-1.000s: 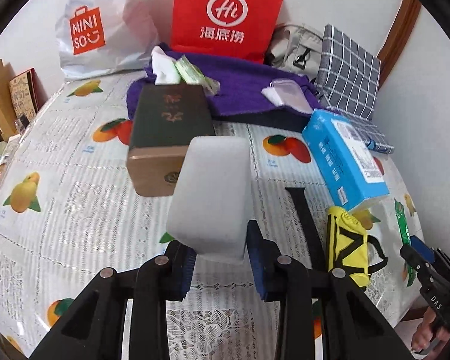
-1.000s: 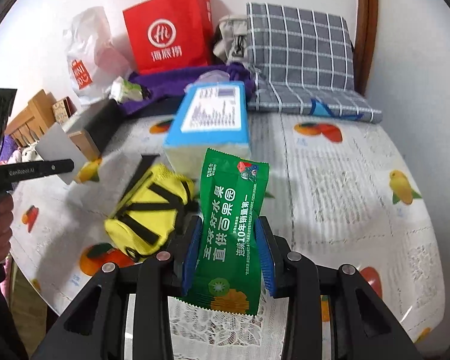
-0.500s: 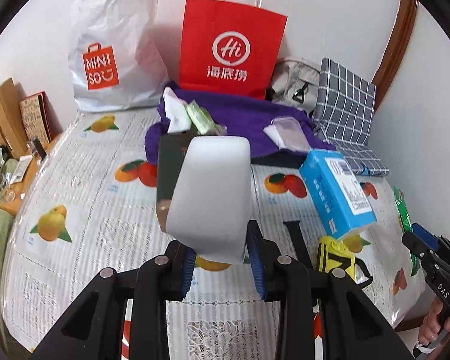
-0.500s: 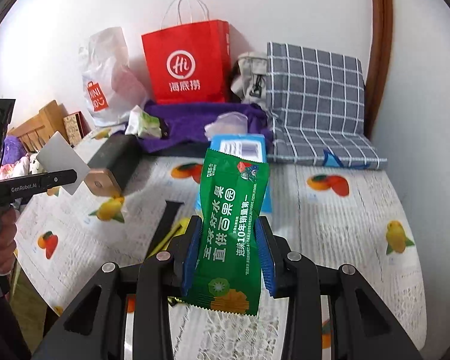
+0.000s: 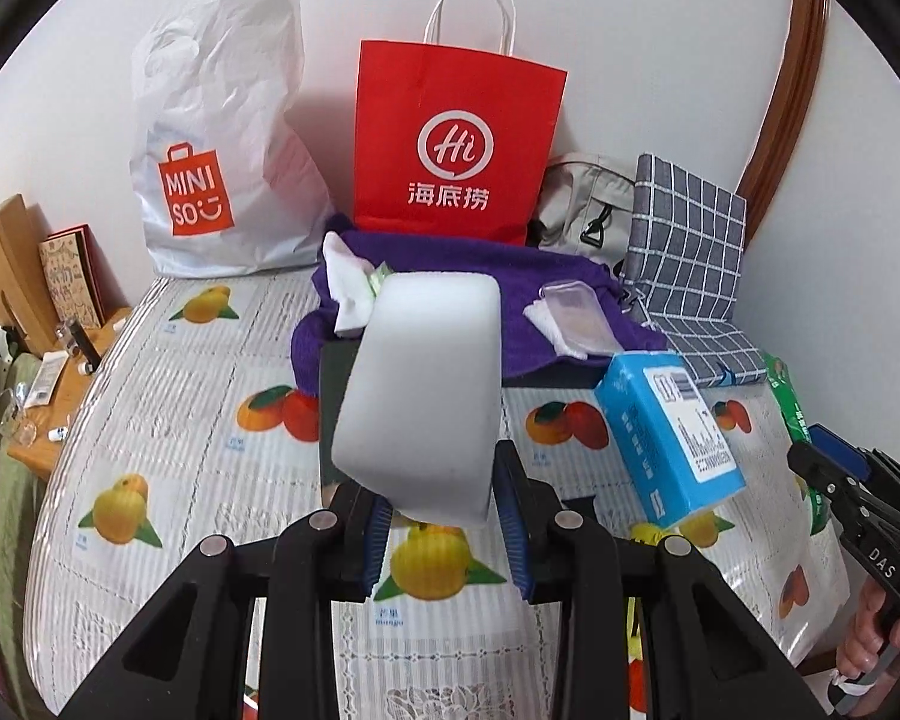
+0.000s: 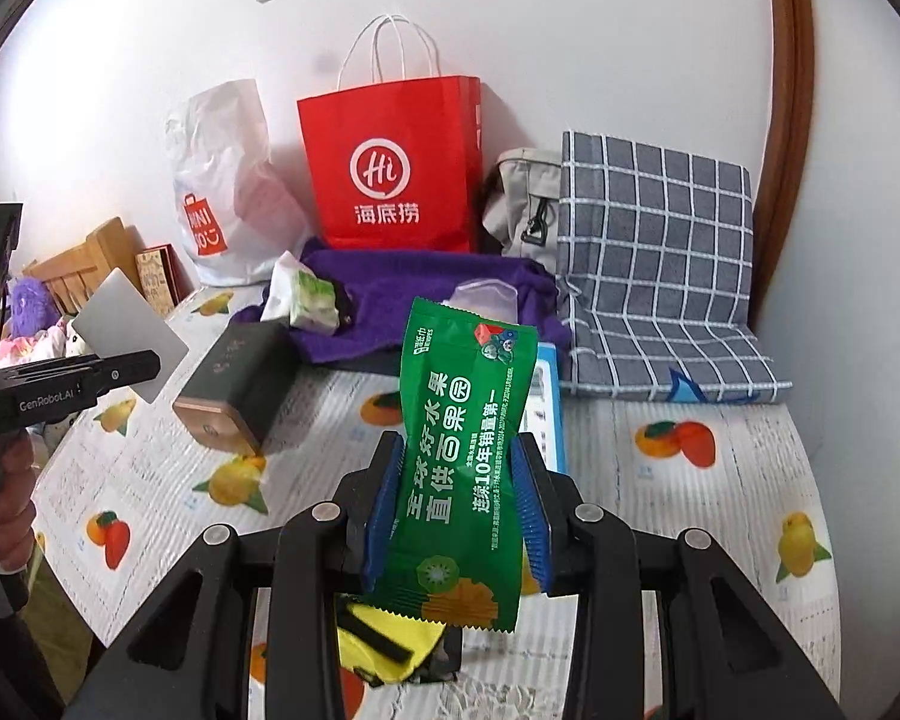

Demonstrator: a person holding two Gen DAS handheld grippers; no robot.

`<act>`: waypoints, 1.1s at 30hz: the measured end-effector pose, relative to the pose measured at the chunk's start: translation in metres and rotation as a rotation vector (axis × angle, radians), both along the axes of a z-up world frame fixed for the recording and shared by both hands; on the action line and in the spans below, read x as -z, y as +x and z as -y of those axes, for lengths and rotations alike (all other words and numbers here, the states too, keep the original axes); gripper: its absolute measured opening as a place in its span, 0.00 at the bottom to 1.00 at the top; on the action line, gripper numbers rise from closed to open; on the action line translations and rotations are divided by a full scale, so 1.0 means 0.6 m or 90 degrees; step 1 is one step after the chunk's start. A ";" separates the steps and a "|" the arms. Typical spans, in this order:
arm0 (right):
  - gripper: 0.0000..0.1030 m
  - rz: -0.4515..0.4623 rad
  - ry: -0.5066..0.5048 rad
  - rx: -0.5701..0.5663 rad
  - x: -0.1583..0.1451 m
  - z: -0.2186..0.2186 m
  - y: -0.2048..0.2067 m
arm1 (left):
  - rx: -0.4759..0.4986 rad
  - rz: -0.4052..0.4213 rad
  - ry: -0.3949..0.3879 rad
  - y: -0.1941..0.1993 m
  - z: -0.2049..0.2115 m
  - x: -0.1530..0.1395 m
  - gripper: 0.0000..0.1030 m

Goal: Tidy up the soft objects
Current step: 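Carry the white sponge and green packet with both tools toward the purple towel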

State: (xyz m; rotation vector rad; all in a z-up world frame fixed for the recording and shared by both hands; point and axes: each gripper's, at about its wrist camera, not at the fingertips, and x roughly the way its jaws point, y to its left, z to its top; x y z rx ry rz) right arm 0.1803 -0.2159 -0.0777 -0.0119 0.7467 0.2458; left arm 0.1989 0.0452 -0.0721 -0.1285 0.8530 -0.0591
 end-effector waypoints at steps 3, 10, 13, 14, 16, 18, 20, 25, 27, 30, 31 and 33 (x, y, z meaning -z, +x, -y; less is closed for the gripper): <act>0.36 0.005 0.003 -0.002 -0.003 -0.005 0.015 | 0.000 0.002 0.002 0.009 0.000 -0.003 0.29; 0.36 0.016 0.022 -0.005 -0.011 -0.010 0.055 | 0.006 0.008 0.009 0.040 0.002 -0.012 0.29; 0.36 0.018 0.022 -0.005 -0.014 -0.011 0.073 | 0.008 0.012 0.011 0.052 0.004 -0.017 0.29; 0.36 0.017 0.021 -0.005 -0.015 -0.012 0.079 | 0.009 0.013 0.011 0.057 0.005 -0.019 0.29; 0.36 0.018 0.024 -0.004 -0.019 -0.014 0.092 | 0.012 0.015 0.013 0.067 0.007 -0.023 0.29; 0.37 0.018 0.027 -0.004 -0.021 -0.015 0.104 | 0.014 0.017 0.013 0.077 0.008 -0.025 0.29; 0.37 0.020 0.027 -0.006 -0.024 -0.018 0.114 | 0.014 0.015 0.014 0.086 0.008 -0.025 0.29; 0.37 0.017 0.022 -0.011 -0.026 -0.025 0.145 | 0.011 0.010 0.016 0.112 0.003 -0.026 0.29; 0.37 0.012 0.024 -0.014 -0.024 -0.026 0.158 | 0.007 0.007 0.012 0.124 -0.001 -0.026 0.29; 0.38 0.009 0.024 -0.015 -0.024 -0.029 0.179 | 0.006 0.003 0.009 0.141 -0.005 -0.026 0.29; 0.38 0.008 0.024 -0.017 -0.025 -0.030 0.185 | 0.006 0.003 0.010 0.146 -0.005 -0.026 0.29; 0.38 0.009 0.023 -0.019 -0.026 -0.033 0.198 | 0.006 0.001 0.012 0.157 -0.007 -0.026 0.29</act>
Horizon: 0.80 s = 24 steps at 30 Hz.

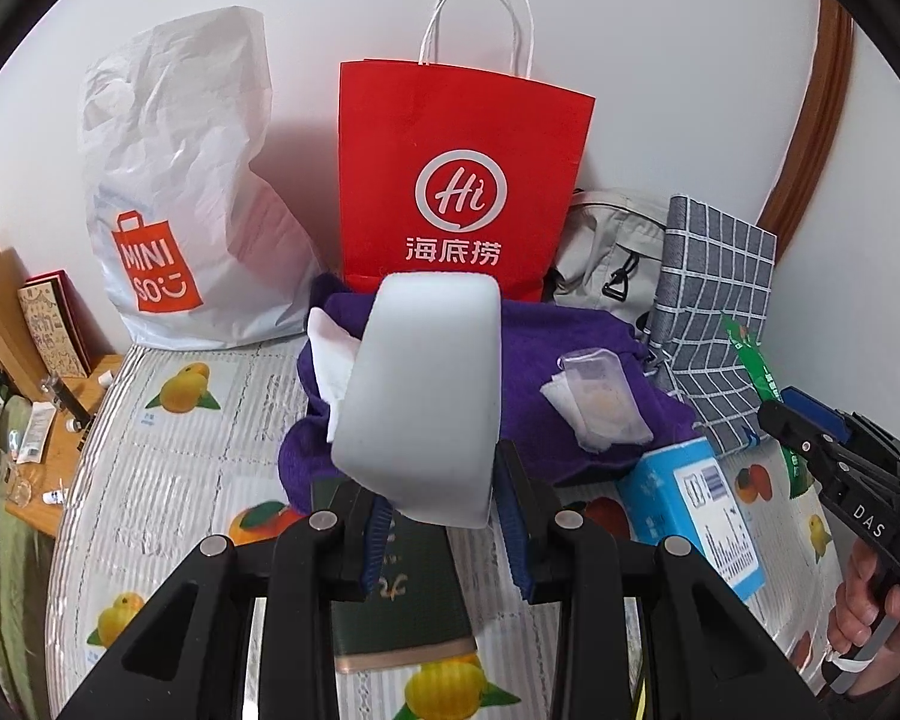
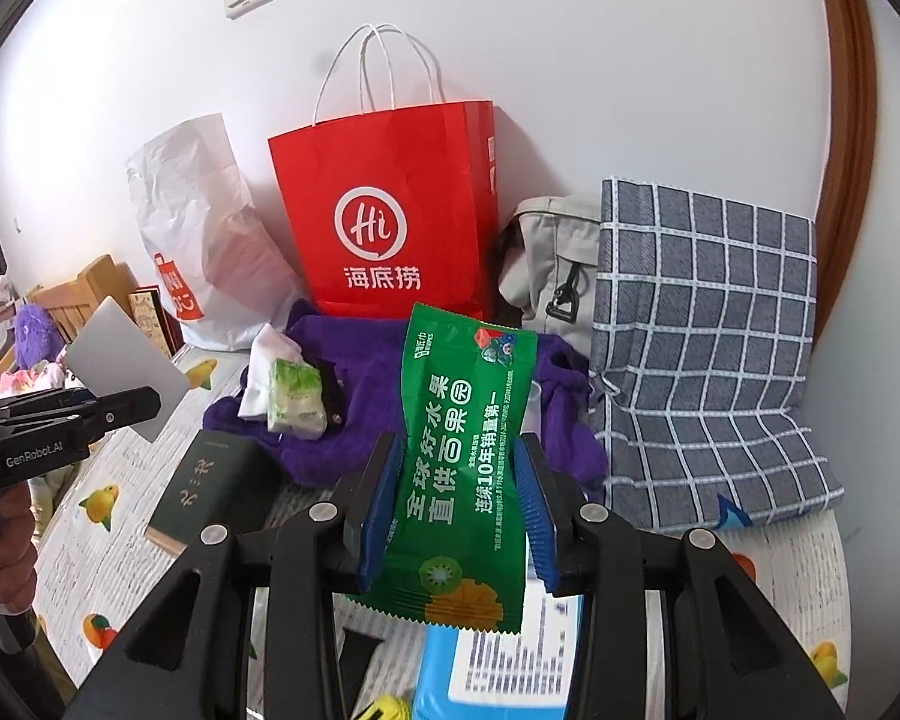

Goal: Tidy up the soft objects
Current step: 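Carry the white sponge and green packet with both tools toward the purple towel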

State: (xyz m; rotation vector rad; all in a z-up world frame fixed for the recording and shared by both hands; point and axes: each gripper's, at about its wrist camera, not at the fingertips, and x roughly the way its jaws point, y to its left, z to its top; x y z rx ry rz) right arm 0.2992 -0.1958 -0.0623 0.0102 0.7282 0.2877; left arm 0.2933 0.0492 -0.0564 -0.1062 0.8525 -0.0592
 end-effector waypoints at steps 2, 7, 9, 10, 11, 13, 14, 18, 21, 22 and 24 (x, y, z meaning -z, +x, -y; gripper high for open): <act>0.38 0.001 -0.002 -0.005 -0.001 -0.004 0.013 | -0.002 -0.004 0.003 0.014 -0.002 0.001 0.29; 0.38 -0.002 -0.010 -0.021 -0.002 -0.017 0.050 | -0.001 -0.016 -0.003 0.050 -0.002 0.009 0.29; 0.38 -0.001 -0.016 -0.027 -0.002 -0.022 0.065 | 0.002 -0.021 -0.004 0.064 0.001 0.014 0.29; 0.38 -0.001 -0.018 -0.028 -0.001 -0.024 0.072 | 0.003 -0.023 -0.004 0.070 0.002 0.016 0.29; 0.38 -0.002 -0.019 -0.030 0.000 -0.026 0.081 | 0.005 -0.027 -0.006 0.078 0.003 0.020 0.29; 0.38 -0.004 -0.020 -0.033 0.003 -0.028 0.093 | 0.008 -0.034 -0.010 0.092 0.007 0.026 0.29; 0.38 -0.005 -0.022 -0.034 0.006 -0.031 0.101 | 0.010 -0.037 -0.012 0.098 0.008 0.029 0.30; 0.38 -0.017 -0.026 -0.041 0.023 -0.037 0.125 | 0.014 -0.054 -0.024 0.133 0.014 0.042 0.30; 0.38 -0.035 -0.020 -0.047 0.044 -0.040 0.144 | 0.016 -0.061 -0.028 0.155 0.018 0.050 0.29; 0.38 -0.043 -0.020 -0.049 0.052 -0.042 0.149 | 0.017 -0.063 -0.031 0.161 0.020 0.052 0.30; 0.38 -0.061 -0.024 -0.059 0.066 -0.044 0.159 | 0.021 -0.068 -0.038 0.176 0.022 0.058 0.30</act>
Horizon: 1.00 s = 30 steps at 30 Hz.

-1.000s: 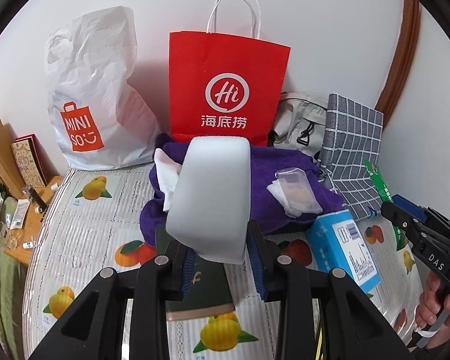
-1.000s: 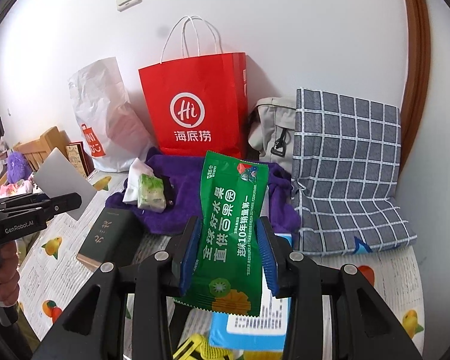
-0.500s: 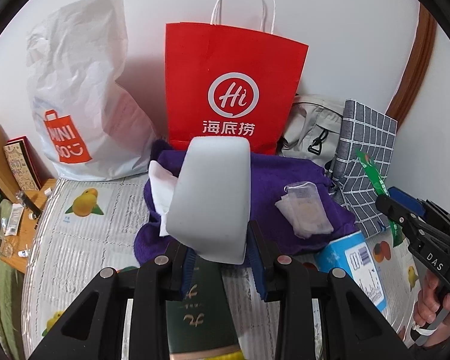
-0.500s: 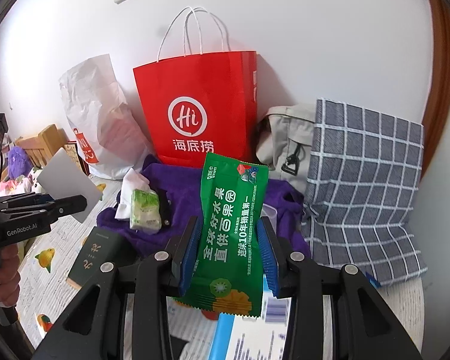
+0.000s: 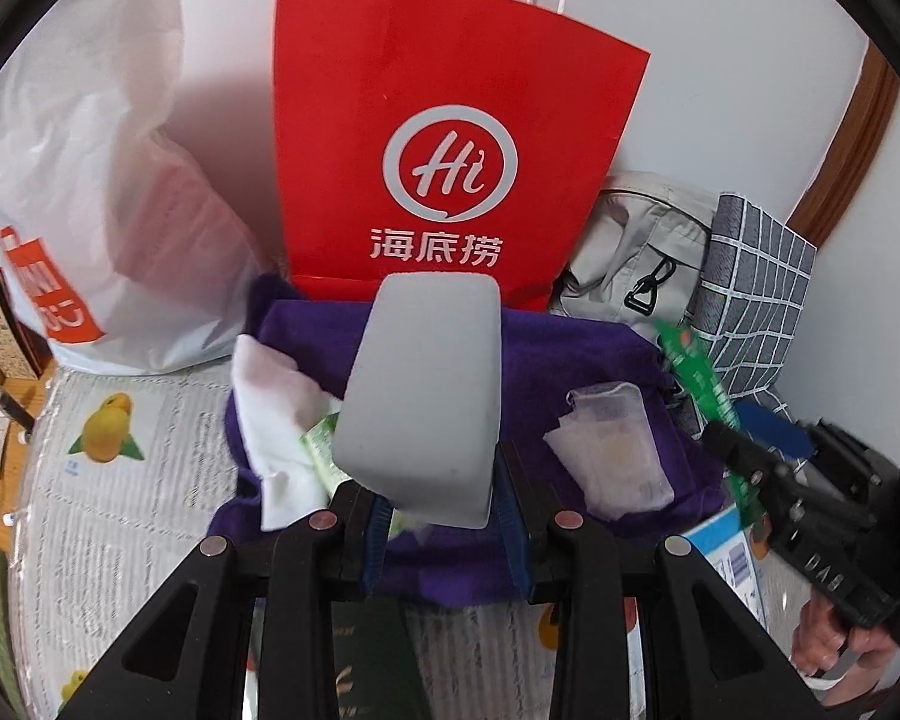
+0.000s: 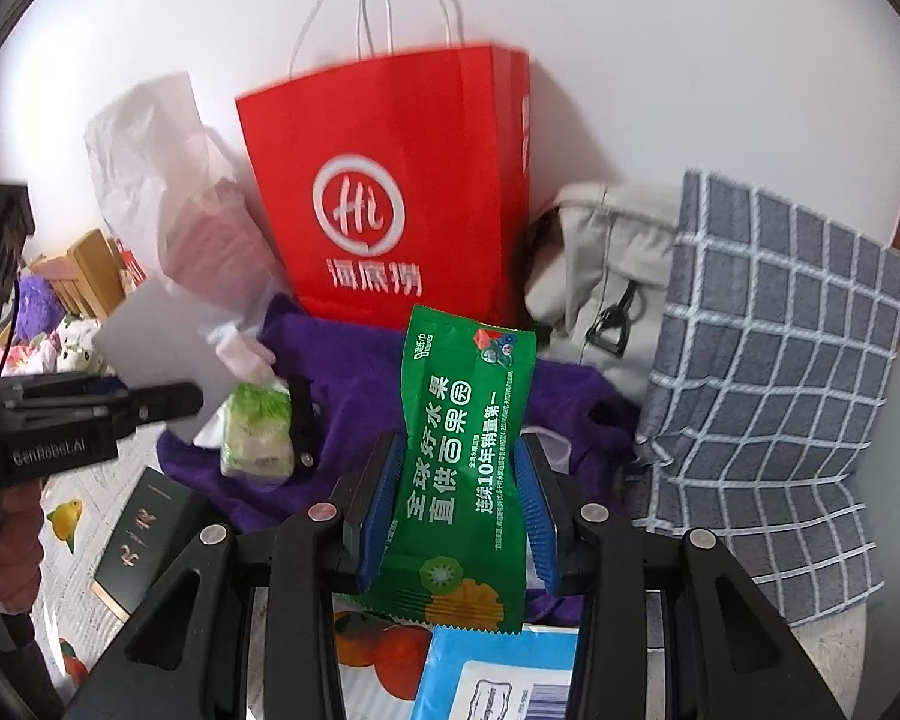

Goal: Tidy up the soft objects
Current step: 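Carry the white sponge and green packet with both tools toward the purple towel, then open the left tool over the towel while the right tool releases the packet there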

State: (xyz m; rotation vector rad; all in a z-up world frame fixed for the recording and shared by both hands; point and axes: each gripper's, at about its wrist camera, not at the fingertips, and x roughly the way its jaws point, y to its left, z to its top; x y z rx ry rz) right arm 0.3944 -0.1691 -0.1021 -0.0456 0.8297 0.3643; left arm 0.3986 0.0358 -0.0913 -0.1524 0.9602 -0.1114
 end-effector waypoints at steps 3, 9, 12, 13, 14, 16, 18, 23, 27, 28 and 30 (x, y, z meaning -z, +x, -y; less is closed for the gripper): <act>0.38 -0.019 0.008 -0.007 0.018 -0.001 0.012 | 0.010 -0.012 -0.010 0.021 0.007 0.015 0.30; 0.38 -0.070 0.006 -0.024 0.065 -0.005 0.030 | 0.023 -0.044 -0.015 0.047 0.017 0.049 0.30; 0.38 -0.096 0.011 -0.027 0.085 -0.005 0.039 | 0.029 -0.058 -0.016 0.057 0.019 0.064 0.30; 0.38 -0.103 0.013 -0.030 0.090 -0.006 0.041 | 0.029 -0.061 -0.019 0.060 0.018 0.068 0.30; 0.38 -0.110 0.012 -0.033 0.096 -0.008 0.042 | 0.029 -0.065 -0.023 0.064 0.018 0.072 0.30; 0.38 -0.113 0.002 -0.036 0.102 -0.012 0.043 | 0.033 -0.073 -0.031 0.068 0.017 0.080 0.30; 0.38 -0.114 -0.013 -0.038 0.109 -0.017 0.045 | 0.039 -0.079 -0.037 0.071 0.018 0.087 0.30; 0.39 -0.135 -0.023 -0.036 0.122 -0.019 0.051 | 0.042 -0.107 -0.038 0.080 0.025 0.112 0.30; 0.50 -0.141 -0.029 -0.036 0.128 -0.020 0.056 | 0.045 -0.125 -0.039 0.084 0.029 0.126 0.30; 0.52 -0.139 -0.032 -0.035 0.127 -0.019 0.056 | 0.050 -0.122 -0.038 0.084 0.030 0.127 0.30; 0.57 -0.129 -0.037 -0.032 0.123 -0.019 0.056 | 0.050 -0.121 -0.039 0.084 0.030 0.127 0.30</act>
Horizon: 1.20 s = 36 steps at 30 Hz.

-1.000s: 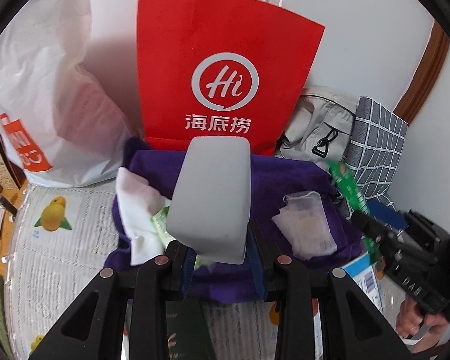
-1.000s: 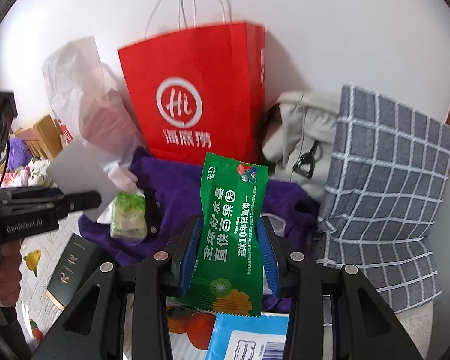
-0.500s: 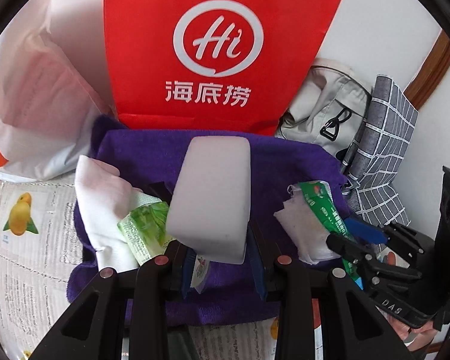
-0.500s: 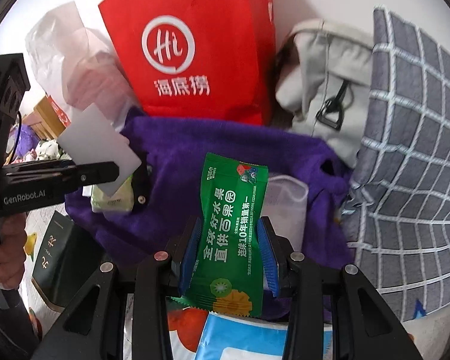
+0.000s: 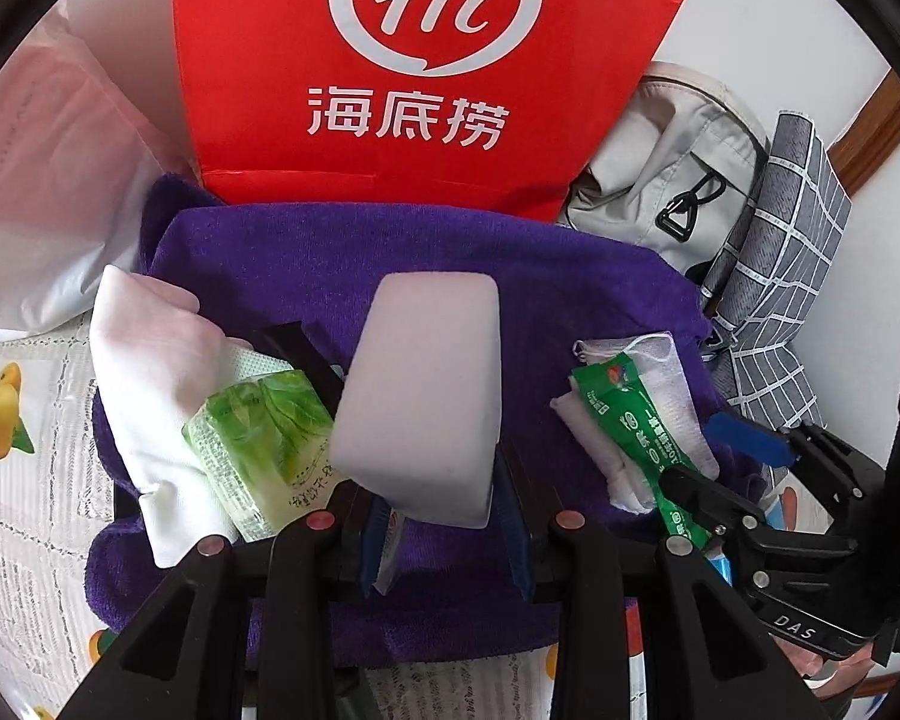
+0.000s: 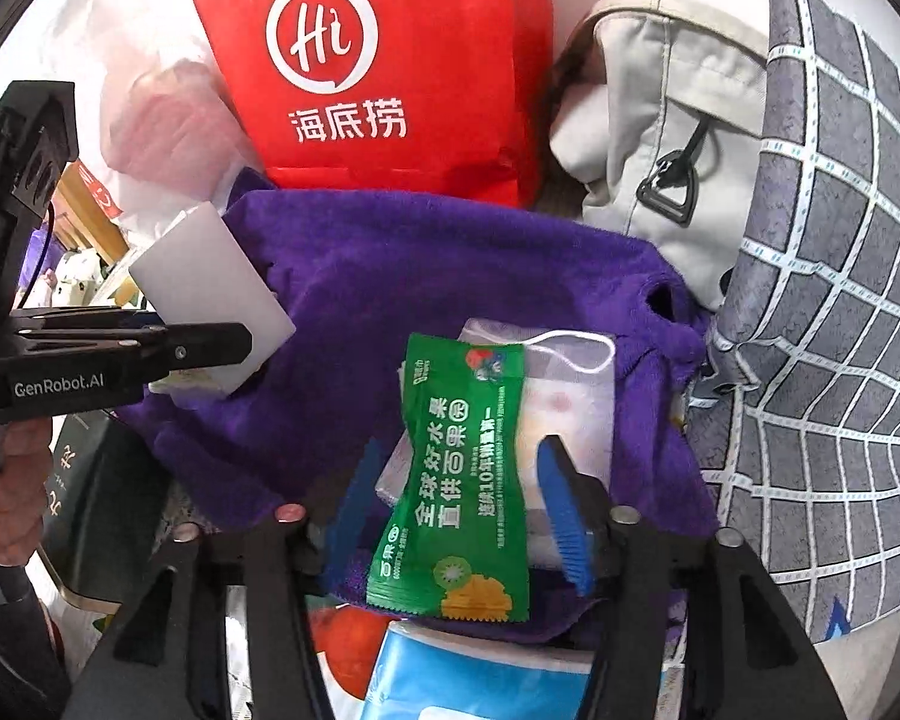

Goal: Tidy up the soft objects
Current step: 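Open the left tool over the towel while the right tool releases the packet there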

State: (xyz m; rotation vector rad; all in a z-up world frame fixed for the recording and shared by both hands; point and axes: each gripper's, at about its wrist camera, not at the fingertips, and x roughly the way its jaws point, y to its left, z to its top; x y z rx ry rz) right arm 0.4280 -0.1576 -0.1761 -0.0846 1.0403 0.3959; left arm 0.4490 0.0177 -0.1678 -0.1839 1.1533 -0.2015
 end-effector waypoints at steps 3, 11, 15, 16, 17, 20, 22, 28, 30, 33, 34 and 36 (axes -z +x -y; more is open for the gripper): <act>0.60 0.007 -0.001 0.005 -0.006 0.003 -0.002 | 0.001 -0.001 -0.004 0.001 0.001 0.002 0.30; 0.61 0.008 -0.008 0.016 -0.017 0.016 -0.005 | 0.005 0.005 -0.004 0.002 -0.003 -0.004 0.36; 0.61 0.007 -0.003 0.015 -0.023 0.020 -0.009 | -0.004 0.017 -0.002 -0.001 -0.010 -0.015 0.52; 0.61 0.009 -0.005 0.013 -0.024 0.019 -0.010 | -0.006 0.022 -0.003 -0.002 -0.013 -0.019 0.53; 0.61 0.010 -0.010 0.012 -0.026 0.018 -0.011 | -0.008 0.023 -0.002 -0.003 -0.017 -0.023 0.53; 0.61 0.017 -0.014 0.012 -0.033 0.012 -0.018 | -0.018 0.029 0.009 -0.008 -0.025 -0.035 0.53; 0.61 0.026 -0.015 0.011 -0.042 0.007 -0.026 | -0.023 0.039 0.024 -0.015 -0.029 -0.045 0.53; 0.61 0.053 -0.011 0.007 -0.073 0.010 -0.087 | -0.039 0.068 0.036 -0.063 -0.048 -0.082 0.53; 0.61 0.061 -0.014 0.014 -0.083 0.018 -0.119 | -0.038 0.071 0.033 -0.087 -0.052 -0.092 0.53; 0.61 0.064 0.010 0.029 -0.097 0.032 -0.169 | -0.036 0.077 0.039 -0.123 -0.057 -0.107 0.53; 0.61 0.065 0.019 0.035 -0.100 0.037 -0.189 | -0.037 0.081 0.040 -0.139 -0.060 -0.113 0.53; 0.61 0.065 0.030 0.044 -0.103 0.046 -0.226 | -0.038 0.089 0.038 -0.171 -0.062 -0.124 0.53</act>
